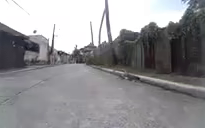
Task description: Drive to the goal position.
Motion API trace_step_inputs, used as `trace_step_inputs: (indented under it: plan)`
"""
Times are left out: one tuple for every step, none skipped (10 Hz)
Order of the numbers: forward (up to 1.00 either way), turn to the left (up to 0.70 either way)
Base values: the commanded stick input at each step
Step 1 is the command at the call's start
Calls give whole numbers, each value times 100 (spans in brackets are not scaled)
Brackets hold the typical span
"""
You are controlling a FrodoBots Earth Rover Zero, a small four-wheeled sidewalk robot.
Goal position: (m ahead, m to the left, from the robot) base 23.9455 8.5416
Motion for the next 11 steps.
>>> trace_step_inputs:
  plan:
    - [100, 0]
    - [100, 0]
    - [100, 0]
    - [100, 0]
    - [100, 0]
    - [100, 0]
    - [100, 0]
    - [100, 0]
    - [100, 0]
    - [100, -1]
    - [100, -2]
